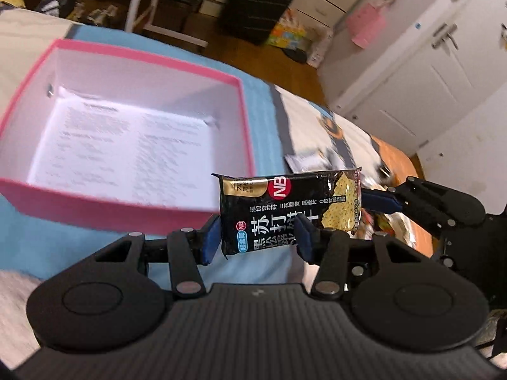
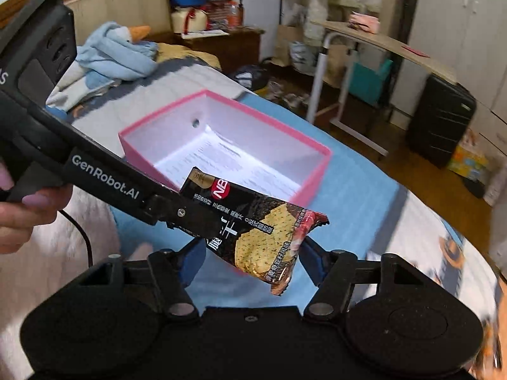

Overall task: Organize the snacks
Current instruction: 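Carry the cracker pack into the pink box and open the left gripper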

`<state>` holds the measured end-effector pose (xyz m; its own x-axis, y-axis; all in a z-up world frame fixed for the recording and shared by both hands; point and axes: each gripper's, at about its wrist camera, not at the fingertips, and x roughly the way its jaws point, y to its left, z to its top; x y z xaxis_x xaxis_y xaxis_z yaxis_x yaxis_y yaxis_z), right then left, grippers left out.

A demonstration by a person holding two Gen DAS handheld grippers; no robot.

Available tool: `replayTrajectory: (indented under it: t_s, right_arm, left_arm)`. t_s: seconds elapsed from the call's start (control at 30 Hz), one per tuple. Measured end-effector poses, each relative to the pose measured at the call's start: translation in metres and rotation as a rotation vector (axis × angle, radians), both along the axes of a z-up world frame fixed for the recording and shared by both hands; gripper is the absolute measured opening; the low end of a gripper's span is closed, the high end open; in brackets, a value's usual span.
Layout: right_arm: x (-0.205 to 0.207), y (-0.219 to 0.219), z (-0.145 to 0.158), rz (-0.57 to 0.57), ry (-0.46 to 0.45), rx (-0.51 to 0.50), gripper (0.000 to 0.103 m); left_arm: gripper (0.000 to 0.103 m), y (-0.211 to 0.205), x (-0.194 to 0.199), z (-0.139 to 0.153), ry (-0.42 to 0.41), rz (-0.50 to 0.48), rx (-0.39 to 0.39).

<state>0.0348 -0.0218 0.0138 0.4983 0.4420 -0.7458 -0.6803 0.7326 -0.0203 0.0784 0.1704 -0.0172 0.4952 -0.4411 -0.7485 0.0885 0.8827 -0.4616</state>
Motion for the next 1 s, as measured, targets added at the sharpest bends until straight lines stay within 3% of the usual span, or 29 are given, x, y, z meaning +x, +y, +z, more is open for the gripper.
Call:
replayTrajectory:
  t_s: [0.3,0.57,0.67,0.8,1.0]
  right_arm:
    - [0.077,0.043,-0.026,0.015,0.07,0.031,0.06]
    - [0.122,0.084,-0.066,0.039,0.049,-0.091,0.059]
    - [0.127,0.096,-0.075,0.05,0.025,-0.156,0.062]
    - [0.129,0.099,-0.077,0.036,0.028,-0.135,0.062]
    - [0.118,0.076,-0.058,0.008,0.014,-0.069,0.063]
  left_arm:
    - [0.05,0.039,0.064,-0.019,0.001,0.087,0.078]
    - [0.05,0.063,0.115,-0.068,0.055,0.153,0.048]
    - [0.051,0.065,0.124,-0.081,0.077,0.174,0.048]
    - [0.068,0.063,0.13,-0.088,0.072,0.233,0.087]
    - [0.069,0.054,0.116,-0.071,0.008,0.232,0.127]
